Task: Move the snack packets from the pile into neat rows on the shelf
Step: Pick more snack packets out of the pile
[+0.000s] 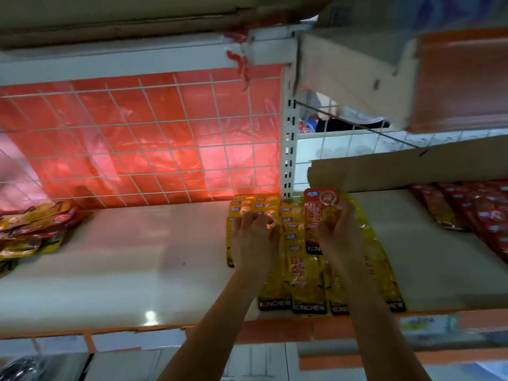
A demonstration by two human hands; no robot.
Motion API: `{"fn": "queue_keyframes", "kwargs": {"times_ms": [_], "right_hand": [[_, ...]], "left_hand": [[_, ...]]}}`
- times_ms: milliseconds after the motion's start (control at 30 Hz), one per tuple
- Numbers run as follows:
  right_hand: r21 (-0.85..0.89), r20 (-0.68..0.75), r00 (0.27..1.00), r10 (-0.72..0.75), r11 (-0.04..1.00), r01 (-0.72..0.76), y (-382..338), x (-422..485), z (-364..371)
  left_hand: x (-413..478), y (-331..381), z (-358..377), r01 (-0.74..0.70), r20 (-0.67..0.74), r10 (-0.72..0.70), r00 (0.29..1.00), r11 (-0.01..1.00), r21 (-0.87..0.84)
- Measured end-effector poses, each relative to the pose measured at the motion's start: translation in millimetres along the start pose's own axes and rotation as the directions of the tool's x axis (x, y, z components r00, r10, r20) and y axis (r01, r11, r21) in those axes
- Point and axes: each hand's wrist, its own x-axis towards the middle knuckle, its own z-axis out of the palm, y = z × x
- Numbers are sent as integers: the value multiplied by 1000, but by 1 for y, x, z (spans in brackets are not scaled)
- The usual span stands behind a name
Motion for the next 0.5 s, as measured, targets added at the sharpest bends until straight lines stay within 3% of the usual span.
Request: {"fn": "queue_keyframes", "kwargs": {"times_ms": [233,300,400,500], "right_hand": [[-54,-21,1000,-14,998,13,27,24,-70],[-38,-37,999,-3,999,1,38,31,-90],[-32,-65,998,-8,999,6,59,44,-121],[-60,-73,997,4,998,-8,86,62,-149]], "left_hand": [[3,94,45,-234,57,236,970,972,-29],[2,124,55,-243,119,254,960,964,-105],[0,174,65,1,292,132,947,910,-415],[-2,214,87,195,421,71,904,809,-555]]}}
